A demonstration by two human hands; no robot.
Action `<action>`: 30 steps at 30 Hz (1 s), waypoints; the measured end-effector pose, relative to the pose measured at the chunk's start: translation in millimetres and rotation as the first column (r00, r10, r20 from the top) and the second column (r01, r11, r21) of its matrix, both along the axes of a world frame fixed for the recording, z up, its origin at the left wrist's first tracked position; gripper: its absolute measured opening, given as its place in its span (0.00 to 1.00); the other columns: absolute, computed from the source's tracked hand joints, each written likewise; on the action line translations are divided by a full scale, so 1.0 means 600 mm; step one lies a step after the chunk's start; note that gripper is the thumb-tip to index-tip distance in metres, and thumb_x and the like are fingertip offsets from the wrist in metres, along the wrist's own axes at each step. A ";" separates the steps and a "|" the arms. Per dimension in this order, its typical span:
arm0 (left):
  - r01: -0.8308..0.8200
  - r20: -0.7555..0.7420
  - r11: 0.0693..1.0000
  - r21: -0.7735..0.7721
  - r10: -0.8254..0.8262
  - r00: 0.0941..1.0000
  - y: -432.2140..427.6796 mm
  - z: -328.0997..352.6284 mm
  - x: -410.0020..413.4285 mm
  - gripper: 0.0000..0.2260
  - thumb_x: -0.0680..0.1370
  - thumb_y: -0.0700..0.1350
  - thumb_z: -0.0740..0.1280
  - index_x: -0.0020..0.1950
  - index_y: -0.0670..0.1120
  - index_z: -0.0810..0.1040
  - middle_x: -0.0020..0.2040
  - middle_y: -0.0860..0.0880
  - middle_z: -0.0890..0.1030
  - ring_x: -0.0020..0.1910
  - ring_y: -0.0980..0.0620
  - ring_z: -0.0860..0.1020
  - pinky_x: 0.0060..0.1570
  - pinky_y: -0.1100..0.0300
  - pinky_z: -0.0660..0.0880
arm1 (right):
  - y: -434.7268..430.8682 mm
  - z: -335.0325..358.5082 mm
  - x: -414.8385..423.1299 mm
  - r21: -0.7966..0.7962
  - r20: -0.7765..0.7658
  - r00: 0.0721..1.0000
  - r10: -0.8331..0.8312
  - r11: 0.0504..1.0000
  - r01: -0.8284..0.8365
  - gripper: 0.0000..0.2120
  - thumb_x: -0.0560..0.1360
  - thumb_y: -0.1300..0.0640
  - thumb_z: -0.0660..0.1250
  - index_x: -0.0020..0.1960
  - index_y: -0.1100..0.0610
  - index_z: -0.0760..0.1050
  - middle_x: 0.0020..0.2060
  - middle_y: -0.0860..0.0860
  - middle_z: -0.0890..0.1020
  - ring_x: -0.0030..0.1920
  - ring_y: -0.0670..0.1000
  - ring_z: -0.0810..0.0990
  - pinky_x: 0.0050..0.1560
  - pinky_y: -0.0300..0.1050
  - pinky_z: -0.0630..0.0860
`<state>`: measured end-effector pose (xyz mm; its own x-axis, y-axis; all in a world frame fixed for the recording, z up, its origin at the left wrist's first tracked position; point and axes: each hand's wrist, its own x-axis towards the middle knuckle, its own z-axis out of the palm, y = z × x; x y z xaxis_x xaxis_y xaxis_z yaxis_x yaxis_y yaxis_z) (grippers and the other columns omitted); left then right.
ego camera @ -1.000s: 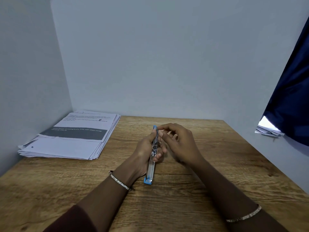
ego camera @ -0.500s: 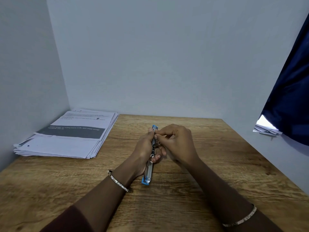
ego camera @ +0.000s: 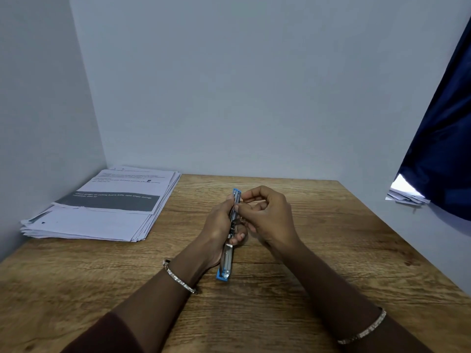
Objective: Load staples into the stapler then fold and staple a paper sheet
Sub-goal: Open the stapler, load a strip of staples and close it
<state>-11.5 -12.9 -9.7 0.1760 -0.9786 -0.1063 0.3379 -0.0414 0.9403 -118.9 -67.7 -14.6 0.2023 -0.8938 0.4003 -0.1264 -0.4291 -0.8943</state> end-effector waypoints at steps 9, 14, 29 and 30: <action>-0.003 0.012 1.000 -0.030 0.003 1.000 -0.001 0.001 0.000 0.20 0.86 0.52 0.52 0.52 0.39 0.76 0.22 0.48 0.75 0.15 0.54 0.68 0.16 0.68 0.61 | 0.005 0.004 -0.001 -0.030 -0.025 1.000 -0.005 1.000 0.004 0.10 0.66 0.62 0.79 0.45 0.52 0.84 0.26 0.41 0.80 0.30 0.48 0.76 0.40 0.61 0.83; 0.017 0.009 0.997 -0.069 -0.017 1.000 -0.003 -0.003 0.002 0.24 0.85 0.54 0.51 0.52 0.37 0.78 0.22 0.43 0.75 0.14 0.53 0.68 0.16 0.68 0.61 | 0.013 0.006 0.001 -0.162 -0.076 0.992 -0.103 0.983 0.090 0.05 0.66 0.55 0.80 0.41 0.50 0.86 0.37 0.45 0.86 0.33 0.47 0.81 0.39 0.55 0.83; -0.049 0.136 0.947 -0.319 0.097 0.986 -0.009 -0.005 0.008 0.18 0.84 0.50 0.51 0.52 0.39 0.74 0.24 0.46 0.71 0.17 0.50 0.68 0.19 0.66 0.62 | 0.026 0.015 0.005 -0.035 0.081 0.996 -0.027 0.999 0.030 0.16 0.60 0.50 0.80 0.45 0.46 0.79 0.37 0.42 0.83 0.29 0.48 0.80 0.32 0.61 0.83; -0.065 0.129 0.943 -0.328 0.113 0.985 -0.010 -0.003 0.009 0.17 0.84 0.50 0.51 0.50 0.40 0.74 0.24 0.45 0.70 0.17 0.50 0.67 0.19 0.65 0.62 | 0.027 0.015 0.006 -0.017 0.103 0.995 0.001 1.000 0.001 0.17 0.60 0.52 0.81 0.45 0.46 0.77 0.37 0.44 0.82 0.27 0.50 0.80 0.30 0.61 0.82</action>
